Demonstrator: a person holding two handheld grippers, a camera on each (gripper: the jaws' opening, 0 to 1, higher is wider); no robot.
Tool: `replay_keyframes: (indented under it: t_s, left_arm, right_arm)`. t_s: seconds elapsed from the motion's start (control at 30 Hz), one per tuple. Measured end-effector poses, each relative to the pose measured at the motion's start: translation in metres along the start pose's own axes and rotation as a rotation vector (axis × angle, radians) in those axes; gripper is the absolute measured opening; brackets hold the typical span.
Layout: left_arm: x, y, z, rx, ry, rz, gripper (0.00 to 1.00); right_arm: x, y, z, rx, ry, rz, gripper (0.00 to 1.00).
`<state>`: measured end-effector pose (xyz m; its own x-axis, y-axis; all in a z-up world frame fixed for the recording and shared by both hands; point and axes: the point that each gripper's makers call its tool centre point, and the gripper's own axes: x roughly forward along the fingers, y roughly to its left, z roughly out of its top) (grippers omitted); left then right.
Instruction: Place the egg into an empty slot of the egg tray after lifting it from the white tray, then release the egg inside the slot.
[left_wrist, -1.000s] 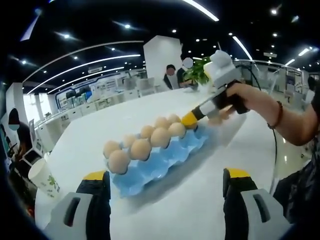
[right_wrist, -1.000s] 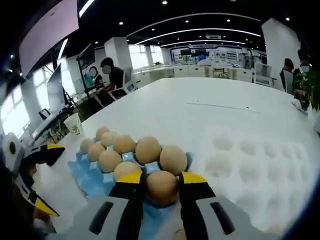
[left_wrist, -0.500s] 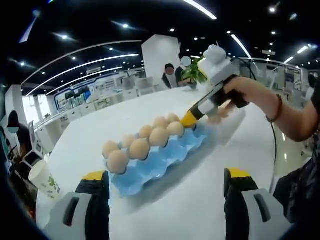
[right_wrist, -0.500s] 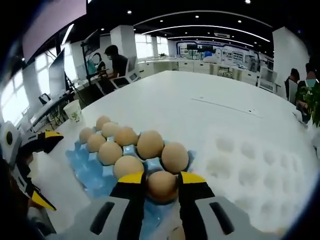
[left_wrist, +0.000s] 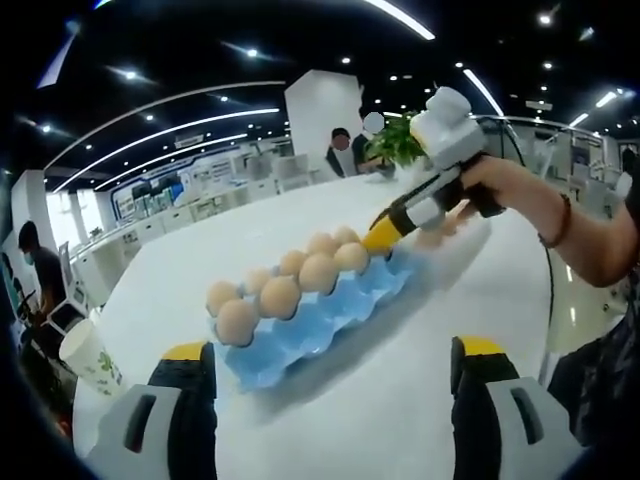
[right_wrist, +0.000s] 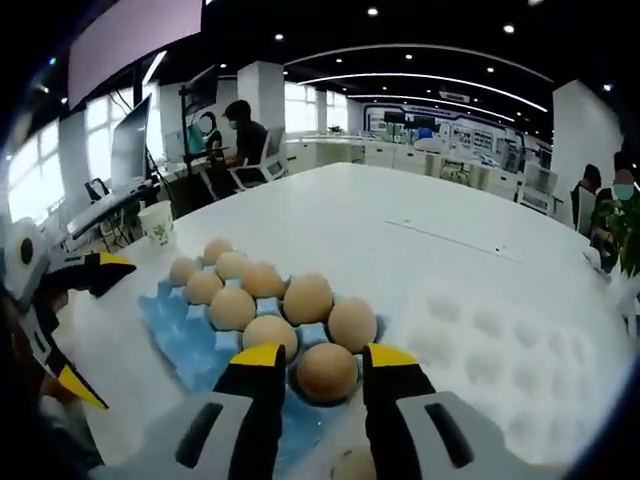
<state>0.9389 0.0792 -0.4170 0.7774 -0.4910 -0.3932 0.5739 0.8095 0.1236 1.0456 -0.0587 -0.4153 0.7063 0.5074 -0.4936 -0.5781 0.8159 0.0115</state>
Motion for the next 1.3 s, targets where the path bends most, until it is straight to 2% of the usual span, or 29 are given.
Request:
replay_keyframes:
  t_s: [0.23, 0.77, 0.93, 1.3]
  left_arm:
    - [0.001, -0.002, -0.002, 0.017, 0.009, -0.004, 1.0]
    - [0.003, 0.009, 0.003, -0.032, -0.015, 0.032, 1.0]
    - [0.002, 0.008, 0.005, -0.012, -0.024, 0.028, 1.0]
    - [0.001, 0.014, 0.007, -0.023, -0.031, 0.045, 1.0]
  right_arm:
    - [-0.018, -0.006, 0.005, 0.033, -0.085, -0.016, 0.42]
    - [-0.039, -0.013, -0.013, 0.074, -0.138, -0.045, 0.45]
    - [-0.045, -0.012, -0.014, 0.113, -0.165, -0.037, 0.45]
    - [-0.048, -0.014, -0.024, 0.077, -0.206, -0.129, 0.44]
